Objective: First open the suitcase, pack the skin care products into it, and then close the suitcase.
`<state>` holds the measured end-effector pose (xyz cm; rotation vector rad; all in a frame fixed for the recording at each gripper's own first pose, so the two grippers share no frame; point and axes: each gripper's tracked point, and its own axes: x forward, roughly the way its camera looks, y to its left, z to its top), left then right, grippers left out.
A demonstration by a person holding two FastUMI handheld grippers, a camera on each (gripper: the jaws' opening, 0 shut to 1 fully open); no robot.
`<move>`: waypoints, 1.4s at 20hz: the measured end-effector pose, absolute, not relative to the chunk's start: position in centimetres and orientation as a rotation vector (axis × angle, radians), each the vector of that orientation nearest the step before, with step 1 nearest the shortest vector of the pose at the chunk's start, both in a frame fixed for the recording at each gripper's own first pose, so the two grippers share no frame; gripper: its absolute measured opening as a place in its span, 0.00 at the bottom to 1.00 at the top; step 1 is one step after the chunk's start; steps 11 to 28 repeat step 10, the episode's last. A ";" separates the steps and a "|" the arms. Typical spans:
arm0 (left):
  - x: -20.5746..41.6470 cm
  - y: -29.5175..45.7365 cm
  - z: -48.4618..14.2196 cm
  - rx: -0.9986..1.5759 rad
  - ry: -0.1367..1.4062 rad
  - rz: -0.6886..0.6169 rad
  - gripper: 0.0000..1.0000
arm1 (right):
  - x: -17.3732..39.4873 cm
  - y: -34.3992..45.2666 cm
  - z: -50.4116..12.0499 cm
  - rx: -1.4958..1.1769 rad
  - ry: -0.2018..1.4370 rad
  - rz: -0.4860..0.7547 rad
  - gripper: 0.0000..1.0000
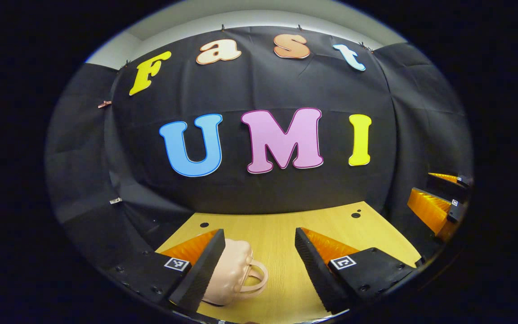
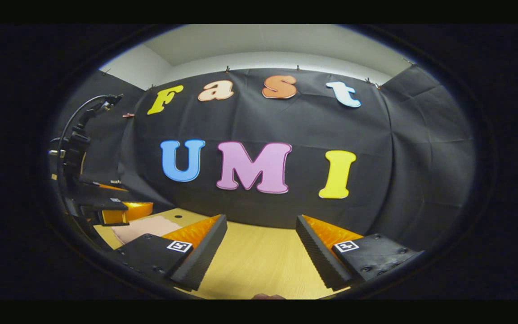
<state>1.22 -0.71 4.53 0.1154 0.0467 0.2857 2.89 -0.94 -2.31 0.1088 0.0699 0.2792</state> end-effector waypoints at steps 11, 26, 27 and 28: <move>1.1 -2.1 11.8 0.144 -0.152 0.207 0.97 | 3.0 -2.4 -0.1 0.074 -0.006 0.221 0.97; 1.1 -2.1 11.8 0.144 -0.152 0.207 0.97 | 3.0 -2.4 -0.1 0.074 -0.006 0.221 0.97; 1.1 -2.1 11.8 0.144 -0.152 0.207 0.97 | 3.0 -2.4 -0.1 0.074 -0.006 0.221 0.97; 1.1 -2.1 11.8 0.144 -0.152 0.207 0.97 | 3.0 -2.4 -0.1 0.074 -0.006 0.221 0.97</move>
